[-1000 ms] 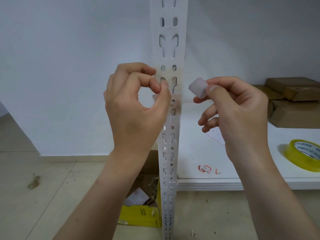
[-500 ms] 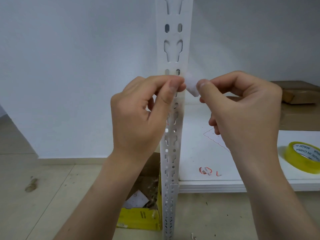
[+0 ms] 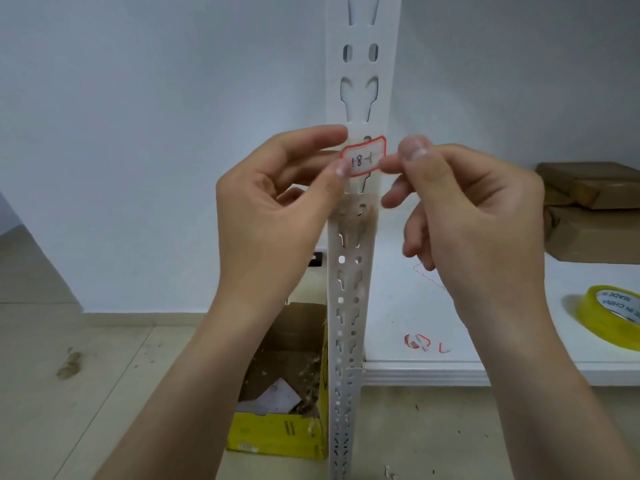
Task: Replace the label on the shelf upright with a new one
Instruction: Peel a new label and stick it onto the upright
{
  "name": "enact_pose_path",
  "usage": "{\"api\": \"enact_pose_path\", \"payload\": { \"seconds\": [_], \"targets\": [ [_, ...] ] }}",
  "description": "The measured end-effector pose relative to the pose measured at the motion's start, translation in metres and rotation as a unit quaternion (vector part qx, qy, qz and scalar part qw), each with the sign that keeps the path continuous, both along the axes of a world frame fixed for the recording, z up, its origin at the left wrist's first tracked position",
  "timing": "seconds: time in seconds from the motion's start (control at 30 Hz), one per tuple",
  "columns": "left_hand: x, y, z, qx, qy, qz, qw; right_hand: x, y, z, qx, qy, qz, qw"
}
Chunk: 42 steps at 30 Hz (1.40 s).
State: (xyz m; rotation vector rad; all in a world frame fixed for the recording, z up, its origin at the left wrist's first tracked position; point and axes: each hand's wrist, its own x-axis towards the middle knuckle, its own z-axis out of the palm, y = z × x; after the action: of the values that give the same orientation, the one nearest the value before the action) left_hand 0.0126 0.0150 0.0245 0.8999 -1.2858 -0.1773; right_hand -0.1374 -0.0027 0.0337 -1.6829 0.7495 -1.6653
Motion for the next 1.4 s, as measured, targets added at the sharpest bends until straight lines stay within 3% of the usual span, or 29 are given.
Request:
{"api": "enact_pose_path", "payload": {
  "seconds": [0.1, 0.33, 0.53, 0.7, 0.9, 1.4],
  "targets": [
    [0.004, -0.001, 0.002, 0.011, 0.048, -0.017, 0.999, -0.002, -0.008, -0.002, 0.02, -0.006, -0.035, 0.999],
    [0.006, -0.001, 0.004, 0.035, 0.032, -0.024, 0.999, 0.002, -0.014, -0.004, 0.031, 0.009, -0.003, 0.999],
    [0.007, -0.001, 0.002, 0.018, 0.001, 0.013, 1.0, 0.005, -0.017, -0.005, 0.04, -0.02, 0.011, 0.999],
    [0.017, -0.004, 0.0, 0.002, 0.004, 0.073, 0.997, 0.0, -0.017, -0.001, 0.109, -0.076, 0.037, 0.99],
    [0.009, -0.008, -0.001, 0.067, 0.017, 0.027, 0.997, 0.005, -0.02, -0.001, 0.125, -0.054, 0.052, 0.989],
    [0.008, -0.014, -0.004, 0.064, 0.013, 0.054, 0.996, 0.012, -0.026, -0.003, 0.12, -0.038, 0.059, 0.99]
  ]
}}
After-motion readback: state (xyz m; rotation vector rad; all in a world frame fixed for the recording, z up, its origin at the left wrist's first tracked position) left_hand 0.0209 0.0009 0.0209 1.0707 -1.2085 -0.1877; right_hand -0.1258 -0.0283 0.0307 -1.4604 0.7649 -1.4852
